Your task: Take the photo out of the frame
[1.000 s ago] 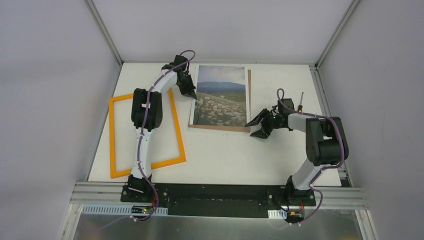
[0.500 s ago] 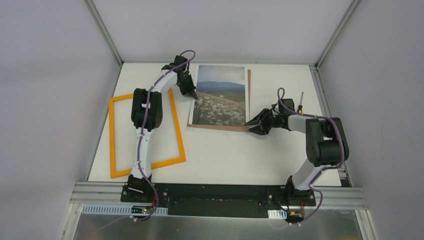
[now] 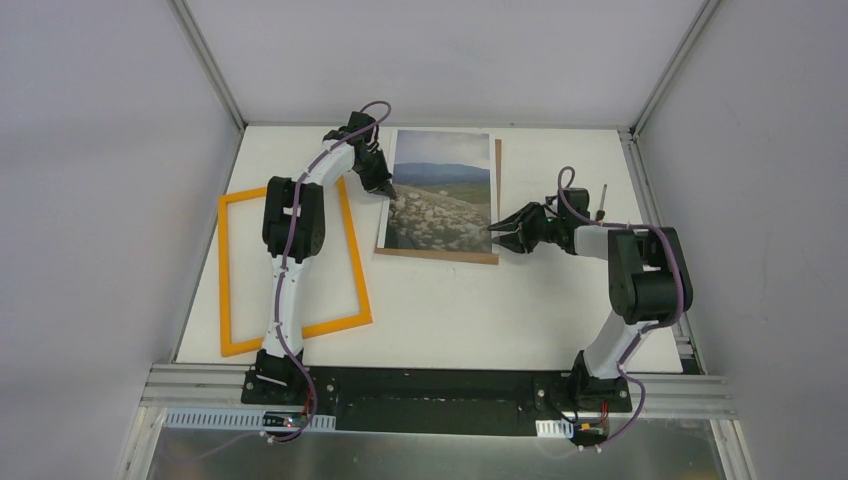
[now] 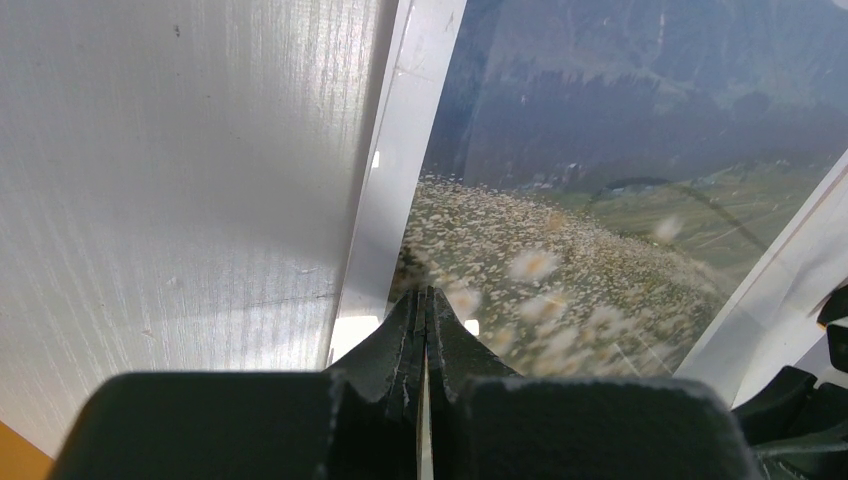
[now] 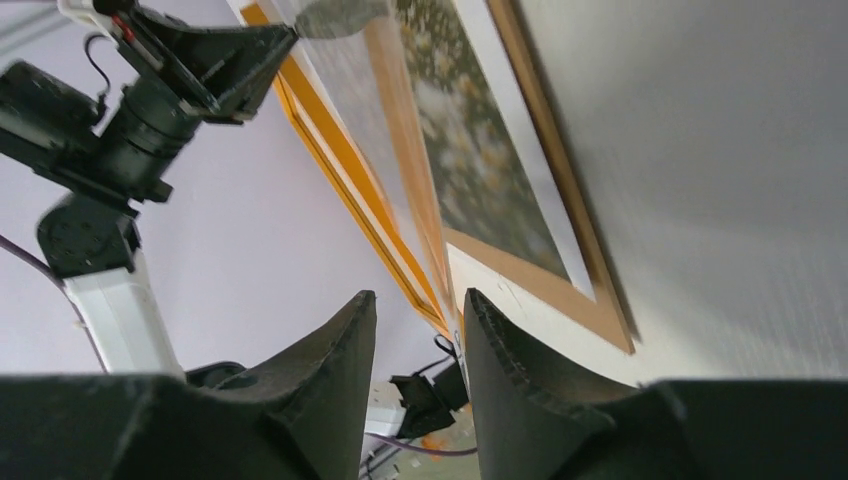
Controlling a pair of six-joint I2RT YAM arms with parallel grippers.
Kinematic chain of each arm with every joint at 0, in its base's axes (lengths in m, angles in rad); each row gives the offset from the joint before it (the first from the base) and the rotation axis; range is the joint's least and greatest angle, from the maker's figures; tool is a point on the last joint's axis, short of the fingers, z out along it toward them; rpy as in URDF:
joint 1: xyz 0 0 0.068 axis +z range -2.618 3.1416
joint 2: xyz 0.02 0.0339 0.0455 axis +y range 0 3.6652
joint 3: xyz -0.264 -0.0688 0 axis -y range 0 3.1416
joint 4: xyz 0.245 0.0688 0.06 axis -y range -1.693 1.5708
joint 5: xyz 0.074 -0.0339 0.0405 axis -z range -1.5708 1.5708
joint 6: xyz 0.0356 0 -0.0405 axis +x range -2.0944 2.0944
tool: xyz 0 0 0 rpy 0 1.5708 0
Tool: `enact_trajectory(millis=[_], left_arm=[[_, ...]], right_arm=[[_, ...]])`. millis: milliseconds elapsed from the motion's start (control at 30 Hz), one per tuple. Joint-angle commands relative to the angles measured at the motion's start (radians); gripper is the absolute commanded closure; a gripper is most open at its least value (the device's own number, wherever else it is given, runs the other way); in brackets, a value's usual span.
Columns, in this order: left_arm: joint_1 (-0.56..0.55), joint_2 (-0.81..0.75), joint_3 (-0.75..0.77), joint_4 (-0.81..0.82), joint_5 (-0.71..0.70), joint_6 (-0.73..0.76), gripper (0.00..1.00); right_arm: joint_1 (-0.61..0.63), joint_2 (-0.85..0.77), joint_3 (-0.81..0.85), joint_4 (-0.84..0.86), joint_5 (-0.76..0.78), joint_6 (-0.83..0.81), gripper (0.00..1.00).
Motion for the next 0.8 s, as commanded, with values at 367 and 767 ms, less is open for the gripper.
enact_trajectory(millis=[367,767], left_arm=[[-0.002,0.006,-0.07,-0.079,-0.035,0.048,1.0],[0.001,0.002,-0.08,-0.078,-0.031,0.058,1.0]], right_arm=[[-0.027,0.172,-0.005,0.592,0.072,0.566,0.67],[-0.024,0.236,-0.124,0.954,0.215,0.88,0.58]])
